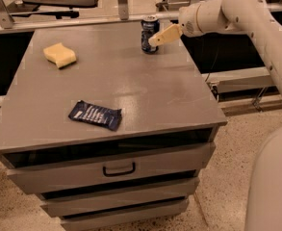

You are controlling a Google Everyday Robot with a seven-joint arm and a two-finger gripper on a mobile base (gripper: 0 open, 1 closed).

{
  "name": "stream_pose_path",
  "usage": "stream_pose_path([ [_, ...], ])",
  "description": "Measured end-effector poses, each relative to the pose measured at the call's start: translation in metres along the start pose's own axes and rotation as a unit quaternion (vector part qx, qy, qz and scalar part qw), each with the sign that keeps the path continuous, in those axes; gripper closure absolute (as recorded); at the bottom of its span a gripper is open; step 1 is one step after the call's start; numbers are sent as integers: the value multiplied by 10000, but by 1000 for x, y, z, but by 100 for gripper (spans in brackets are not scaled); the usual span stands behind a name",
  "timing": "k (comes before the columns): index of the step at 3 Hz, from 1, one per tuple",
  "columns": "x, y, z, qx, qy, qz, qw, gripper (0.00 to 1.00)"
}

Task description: Move pepsi can near sponge

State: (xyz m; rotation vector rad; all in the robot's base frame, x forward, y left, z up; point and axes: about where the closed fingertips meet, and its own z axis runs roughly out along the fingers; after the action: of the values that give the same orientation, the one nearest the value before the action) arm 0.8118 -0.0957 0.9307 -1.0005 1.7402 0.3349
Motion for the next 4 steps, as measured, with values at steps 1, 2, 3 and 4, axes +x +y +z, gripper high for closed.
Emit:
stream_pose_path([
  [1, 1, 5, 33, -235, -320, 329, 9987, 0],
  [2, 5, 9, 59, -436, -600, 599, 9954, 0],
  [3, 5, 13, 74, -588, -810, 752, 9921, 5],
  [4, 0, 16, 77, -695, -1048, 750, 9892, 28],
])
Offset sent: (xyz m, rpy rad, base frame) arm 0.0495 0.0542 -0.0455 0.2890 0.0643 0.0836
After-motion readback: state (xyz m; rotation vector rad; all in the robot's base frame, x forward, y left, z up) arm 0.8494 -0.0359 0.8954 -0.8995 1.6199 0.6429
